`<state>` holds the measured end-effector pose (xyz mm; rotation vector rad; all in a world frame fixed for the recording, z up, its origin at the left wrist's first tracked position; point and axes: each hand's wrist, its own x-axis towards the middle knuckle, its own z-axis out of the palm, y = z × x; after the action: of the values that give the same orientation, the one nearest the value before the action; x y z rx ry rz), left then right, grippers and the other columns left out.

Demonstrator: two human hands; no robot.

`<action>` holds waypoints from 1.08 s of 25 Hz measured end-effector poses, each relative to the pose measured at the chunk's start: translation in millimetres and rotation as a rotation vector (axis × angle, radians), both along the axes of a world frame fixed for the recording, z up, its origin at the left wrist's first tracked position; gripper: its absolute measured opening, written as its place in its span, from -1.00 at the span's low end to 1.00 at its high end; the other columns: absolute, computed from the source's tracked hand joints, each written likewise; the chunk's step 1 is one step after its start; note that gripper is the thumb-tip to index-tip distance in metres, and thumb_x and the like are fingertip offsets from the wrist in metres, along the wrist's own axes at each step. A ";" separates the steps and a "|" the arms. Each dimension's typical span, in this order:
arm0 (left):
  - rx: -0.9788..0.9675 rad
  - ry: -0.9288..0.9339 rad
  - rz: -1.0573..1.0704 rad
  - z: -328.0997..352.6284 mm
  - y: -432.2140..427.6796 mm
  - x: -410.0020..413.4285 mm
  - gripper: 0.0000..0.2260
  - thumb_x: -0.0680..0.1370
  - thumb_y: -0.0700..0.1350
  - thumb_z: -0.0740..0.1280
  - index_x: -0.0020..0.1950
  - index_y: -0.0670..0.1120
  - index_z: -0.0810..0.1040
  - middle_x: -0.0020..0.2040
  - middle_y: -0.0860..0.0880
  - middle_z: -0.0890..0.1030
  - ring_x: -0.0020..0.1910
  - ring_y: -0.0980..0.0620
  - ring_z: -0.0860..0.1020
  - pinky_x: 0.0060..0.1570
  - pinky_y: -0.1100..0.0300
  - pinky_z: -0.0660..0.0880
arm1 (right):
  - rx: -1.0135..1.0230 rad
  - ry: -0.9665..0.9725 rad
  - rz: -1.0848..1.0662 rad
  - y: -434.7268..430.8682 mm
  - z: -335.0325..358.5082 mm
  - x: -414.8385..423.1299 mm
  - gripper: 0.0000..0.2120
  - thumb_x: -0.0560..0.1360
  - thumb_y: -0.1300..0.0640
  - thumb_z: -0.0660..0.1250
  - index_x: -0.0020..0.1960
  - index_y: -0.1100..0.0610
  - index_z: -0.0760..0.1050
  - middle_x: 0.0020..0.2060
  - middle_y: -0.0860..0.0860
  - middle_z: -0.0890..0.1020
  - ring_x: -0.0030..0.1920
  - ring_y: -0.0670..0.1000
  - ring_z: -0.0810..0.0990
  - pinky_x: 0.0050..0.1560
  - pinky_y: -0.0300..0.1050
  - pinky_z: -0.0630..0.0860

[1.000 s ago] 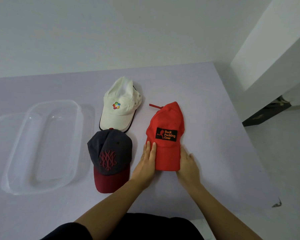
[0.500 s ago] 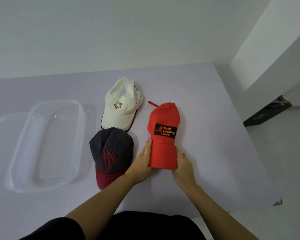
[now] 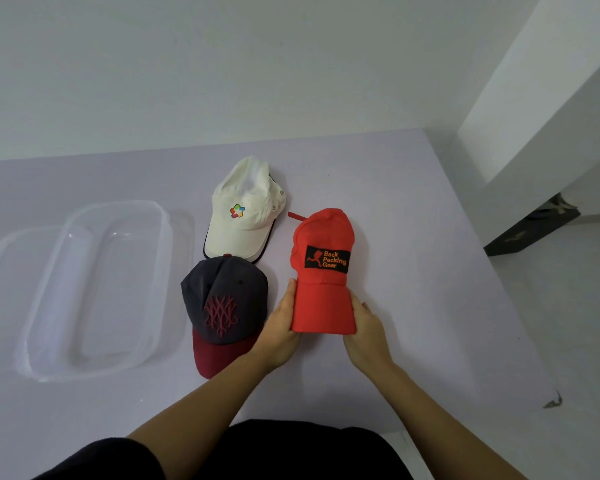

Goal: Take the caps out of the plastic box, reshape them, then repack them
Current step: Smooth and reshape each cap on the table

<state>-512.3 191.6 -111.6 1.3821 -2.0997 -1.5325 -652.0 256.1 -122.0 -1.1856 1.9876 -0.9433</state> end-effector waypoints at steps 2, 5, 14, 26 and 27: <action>0.018 0.023 0.067 0.2 4.0 -1.3 -0.40 0.62 -0.19 0.13 0.54 -0.09 -0.16 0.51 -0.10 0.21 0.44 -0.05 0.28 0.34 0.24 0.21 | 0.004 -0.084 -0.070 -1.4 -1.1 2.1 -0.53 0.51 0.14 0.07 0.42 0.08 0.29 0.18 0.06 0.59 0.17 0.16 0.53 0.36 0.14 0.32; -0.022 -0.014 0.008 -1.0 4.4 0.6 -0.38 0.61 -0.21 0.13 0.54 -0.10 -0.19 0.50 -0.12 0.22 0.41 -0.08 0.32 0.36 0.18 0.25 | 0.030 0.054 0.017 -1.3 -2.5 3.7 -0.46 0.46 0.09 0.02 0.43 0.11 0.26 0.22 0.05 0.58 0.21 0.13 0.53 0.49 0.01 0.08; 0.011 -0.133 -0.220 -5.4 -3.6 18.4 -0.15 0.48 -0.32 0.22 0.51 -0.07 -0.35 0.56 -0.05 -0.18 0.55 -0.02 -0.04 0.44 0.26 0.02 | 0.096 0.336 0.096 14.8 -18.8 -22.1 -0.50 0.48 0.14 0.06 0.41 0.15 0.27 0.24 0.12 0.53 0.25 0.19 0.49 0.43 0.10 0.16; -0.039 0.163 -0.015 66.4 -74.9 -15.4 -0.48 0.55 0.09 0.28 0.47 0.04 0.26 0.31 0.12 0.39 0.30 0.20 0.36 0.31 0.23 0.30 | -0.167 0.842 0.062 19.6 -16.1 -38.2 -0.15 0.23 0.44 0.48 0.42 0.26 0.15 0.30 0.28 0.45 0.39 0.18 0.26 0.31 0.19 0.23; -0.079 0.115 -0.053 67.2 -77.9 -16.5 -0.53 0.54 0.11 0.28 0.42 0.04 0.35 0.24 0.07 0.44 0.24 0.15 0.41 0.30 0.17 0.35 | -0.173 0.840 0.054 19.1 -14.1 -37.4 -0.15 0.24 0.43 0.48 0.42 0.26 0.14 0.31 0.27 0.44 0.39 0.16 0.23 0.32 0.18 0.23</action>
<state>-528.8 113.7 -44.3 1.1922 -2.1187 -1.4937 -689.4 275.2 -136.1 -1.9489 2.5063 -0.6400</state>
